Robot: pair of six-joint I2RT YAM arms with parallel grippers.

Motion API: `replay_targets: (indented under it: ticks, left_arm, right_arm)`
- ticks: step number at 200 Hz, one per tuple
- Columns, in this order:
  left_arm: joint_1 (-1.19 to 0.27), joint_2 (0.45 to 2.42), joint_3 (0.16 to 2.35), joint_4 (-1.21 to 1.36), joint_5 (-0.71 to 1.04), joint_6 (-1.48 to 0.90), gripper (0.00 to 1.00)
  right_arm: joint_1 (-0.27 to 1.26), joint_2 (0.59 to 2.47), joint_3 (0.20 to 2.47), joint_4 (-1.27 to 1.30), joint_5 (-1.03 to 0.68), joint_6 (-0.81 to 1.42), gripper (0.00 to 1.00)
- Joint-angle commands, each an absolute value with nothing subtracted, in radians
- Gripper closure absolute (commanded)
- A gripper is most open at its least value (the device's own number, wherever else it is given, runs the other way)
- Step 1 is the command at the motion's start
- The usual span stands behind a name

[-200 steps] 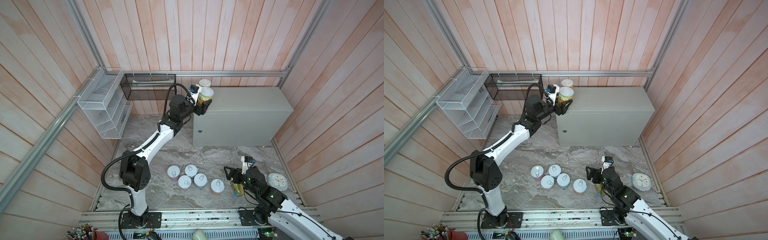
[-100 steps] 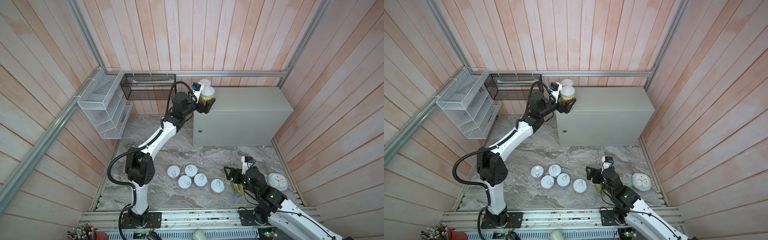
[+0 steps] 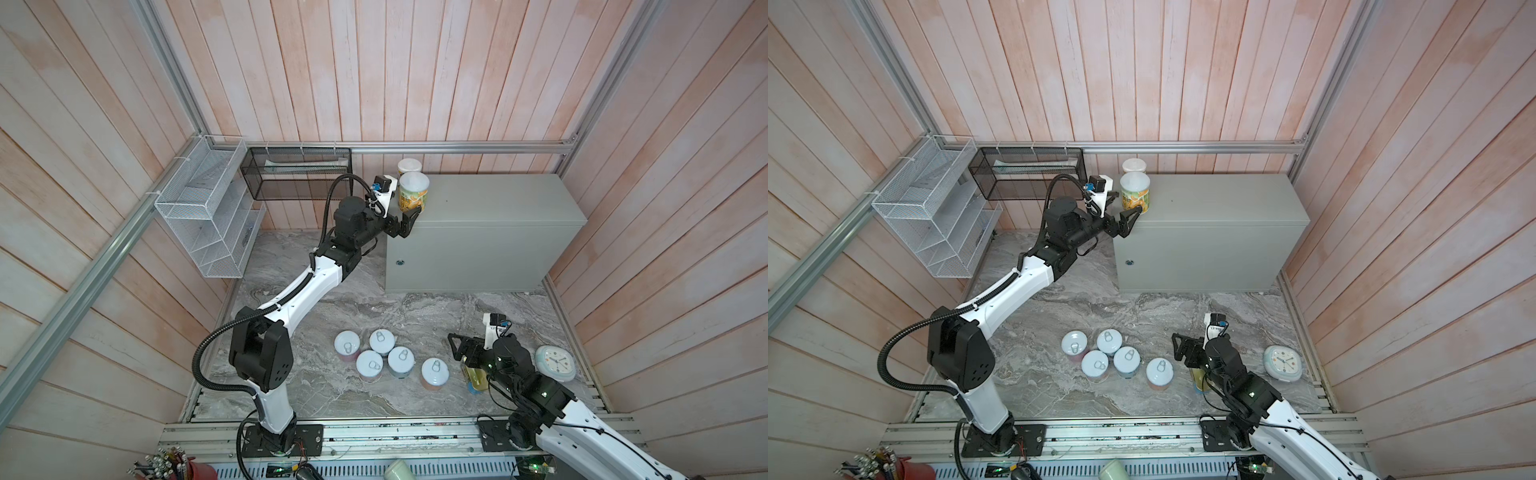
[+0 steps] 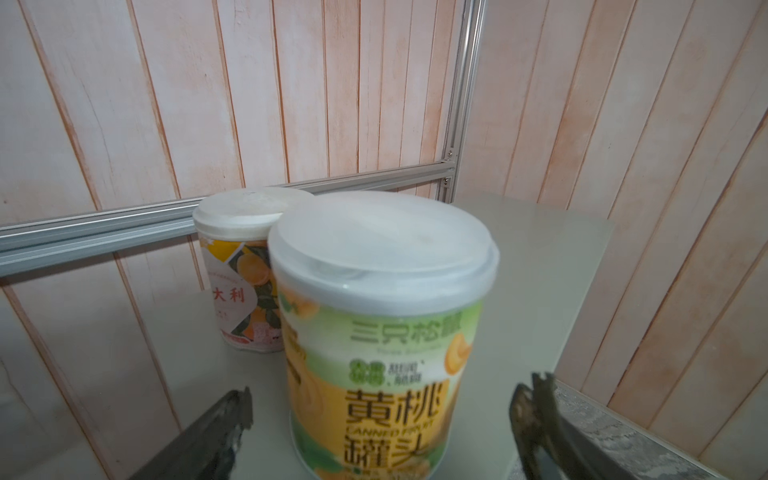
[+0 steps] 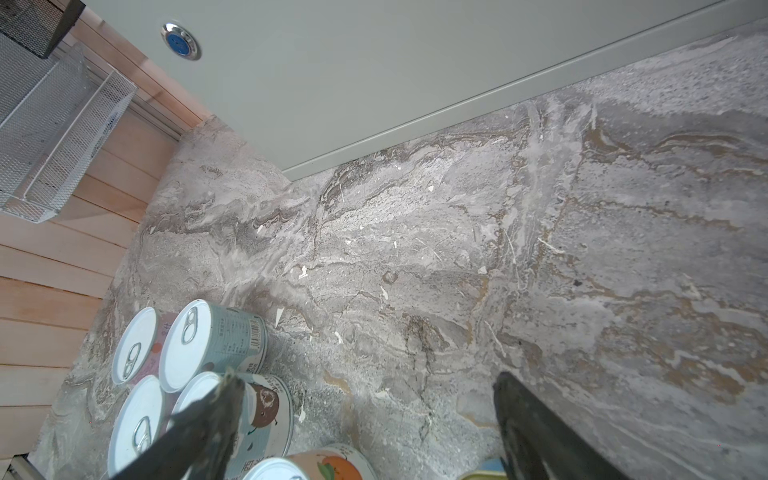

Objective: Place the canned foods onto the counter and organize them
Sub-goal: 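Carry the peach canister over the cabinet top and set it beside the yellow canister, then open left gripper and raise it off the peach canister, then draw left arm back toward the cans while right gripper moves over them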

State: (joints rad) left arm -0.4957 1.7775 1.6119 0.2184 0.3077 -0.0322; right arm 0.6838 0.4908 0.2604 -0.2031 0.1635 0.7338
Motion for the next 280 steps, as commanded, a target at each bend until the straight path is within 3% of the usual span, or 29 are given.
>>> replay_targets:
  ticks: [1, 106, 150, 229, 280]
  left_arm:
    - [-0.494, 1.71, 1.573, 0.239, 0.264, -0.015, 0.0]
    - [-0.536, 1.41, 1.19, 0.293, 0.028, -0.036, 0.0]
    - [-0.546, 1.258, 0.971, 0.291, -0.072, -0.103, 0.0]
    - [-0.545, 1.073, 0.737, 0.231, -0.103, -0.129, 0.0]
    - [-0.548, 1.028, 0.645, 0.282, -0.044, -0.177, 0.0]
  right_arm:
    - [0.683, 0.476, 0.25, -0.209, 0.15, 0.732, 0.06]
    - [0.683, 0.484, 0.285, -0.225, 0.053, 0.686, 0.06]
    - [0.698, 0.627, 0.31, -0.155, -0.064, 0.661, 0.06]
    - [0.907, 0.971, 0.423, -0.018, 0.043, 0.681, 0.06]
    - [0.925, 1.042, 0.527, -0.246, 0.163, 0.652, 0.07]
